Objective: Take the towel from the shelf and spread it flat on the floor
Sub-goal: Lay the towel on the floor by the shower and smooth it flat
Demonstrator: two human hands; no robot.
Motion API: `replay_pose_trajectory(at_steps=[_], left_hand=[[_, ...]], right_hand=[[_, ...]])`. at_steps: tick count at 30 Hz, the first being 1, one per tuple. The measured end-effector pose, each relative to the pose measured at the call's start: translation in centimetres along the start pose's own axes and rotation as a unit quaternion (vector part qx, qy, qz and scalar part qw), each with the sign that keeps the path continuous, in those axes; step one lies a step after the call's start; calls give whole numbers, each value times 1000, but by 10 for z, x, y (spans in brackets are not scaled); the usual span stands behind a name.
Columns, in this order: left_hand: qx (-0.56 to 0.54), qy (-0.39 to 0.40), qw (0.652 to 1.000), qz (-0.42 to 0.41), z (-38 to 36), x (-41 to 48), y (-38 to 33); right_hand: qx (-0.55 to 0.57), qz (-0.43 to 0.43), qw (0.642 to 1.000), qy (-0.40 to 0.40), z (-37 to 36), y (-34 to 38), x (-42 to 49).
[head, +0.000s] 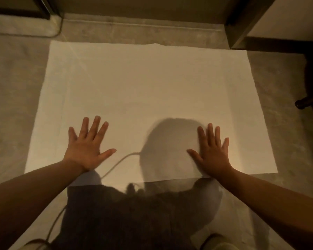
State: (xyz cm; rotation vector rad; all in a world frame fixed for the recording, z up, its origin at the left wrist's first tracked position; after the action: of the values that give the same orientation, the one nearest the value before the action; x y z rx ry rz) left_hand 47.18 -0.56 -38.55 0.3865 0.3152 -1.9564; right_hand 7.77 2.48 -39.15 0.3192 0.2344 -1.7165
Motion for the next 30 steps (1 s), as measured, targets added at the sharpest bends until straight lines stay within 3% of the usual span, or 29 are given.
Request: replay_pose_trajectory(at_steps=[5, 14, 30], left_hand=[[-18, 29, 999, 32, 2, -2, 24], [-23, 103, 993, 46, 5, -3, 33], [0, 127, 991, 51, 12, 5, 46]], right_hand=[[6, 4, 1000, -3, 19, 35, 31], [-35, -22, 997, 67, 17, 48, 54], [-39, -24, 997, 63, 22, 61, 61]])
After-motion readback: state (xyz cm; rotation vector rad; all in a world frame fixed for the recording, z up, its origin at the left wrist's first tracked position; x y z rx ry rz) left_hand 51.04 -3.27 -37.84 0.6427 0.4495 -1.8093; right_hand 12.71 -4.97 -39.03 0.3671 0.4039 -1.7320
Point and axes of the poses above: each hand's wrist, its own x-axis towards the middle knuckle, its own z-axis out of the back of the hand, y = z × x, the point moved 5 cm from there along x, towards the middle knuckle, and after that the axes turned 11 degrees about -z, right-handed, at the moved point
